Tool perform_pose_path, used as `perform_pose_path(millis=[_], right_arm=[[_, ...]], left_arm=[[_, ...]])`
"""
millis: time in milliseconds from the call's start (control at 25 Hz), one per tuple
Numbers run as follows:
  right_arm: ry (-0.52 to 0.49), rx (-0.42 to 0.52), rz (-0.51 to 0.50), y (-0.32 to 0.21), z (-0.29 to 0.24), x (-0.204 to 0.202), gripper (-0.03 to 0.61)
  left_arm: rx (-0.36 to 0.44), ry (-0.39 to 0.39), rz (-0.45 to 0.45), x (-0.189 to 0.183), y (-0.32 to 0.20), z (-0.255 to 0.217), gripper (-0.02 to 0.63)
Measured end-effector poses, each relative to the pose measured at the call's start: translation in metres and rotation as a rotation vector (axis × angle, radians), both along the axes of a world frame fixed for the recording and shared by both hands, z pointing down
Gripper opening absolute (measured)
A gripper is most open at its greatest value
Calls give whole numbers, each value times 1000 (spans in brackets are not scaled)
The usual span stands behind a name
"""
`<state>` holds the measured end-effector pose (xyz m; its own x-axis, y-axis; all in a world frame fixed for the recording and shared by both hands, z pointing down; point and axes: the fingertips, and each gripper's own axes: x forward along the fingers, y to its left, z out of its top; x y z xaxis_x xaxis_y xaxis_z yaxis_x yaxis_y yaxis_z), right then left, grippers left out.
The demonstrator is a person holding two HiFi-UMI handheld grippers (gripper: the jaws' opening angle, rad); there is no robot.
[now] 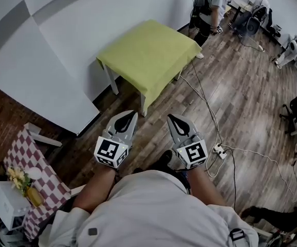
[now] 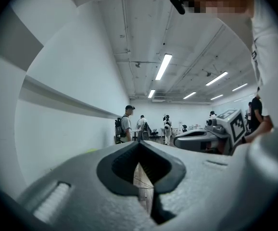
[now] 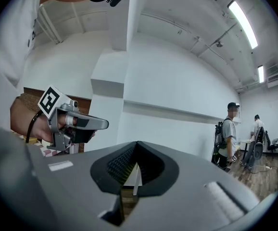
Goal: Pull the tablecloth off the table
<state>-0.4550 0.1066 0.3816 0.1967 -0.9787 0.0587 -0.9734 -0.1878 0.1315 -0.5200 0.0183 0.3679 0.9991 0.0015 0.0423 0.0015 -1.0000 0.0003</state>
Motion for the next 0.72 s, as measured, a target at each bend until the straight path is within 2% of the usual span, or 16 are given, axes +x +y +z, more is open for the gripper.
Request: perform_pose_path(millis=[200,720], right_arm=[[-15,-9,7,-1,11,46,11],[-60,-59,-8,21,32,200,11]], left_arm=[[-9,-25,8,48,-2,12,2],[-31,-47,80,230,27,29,3]])
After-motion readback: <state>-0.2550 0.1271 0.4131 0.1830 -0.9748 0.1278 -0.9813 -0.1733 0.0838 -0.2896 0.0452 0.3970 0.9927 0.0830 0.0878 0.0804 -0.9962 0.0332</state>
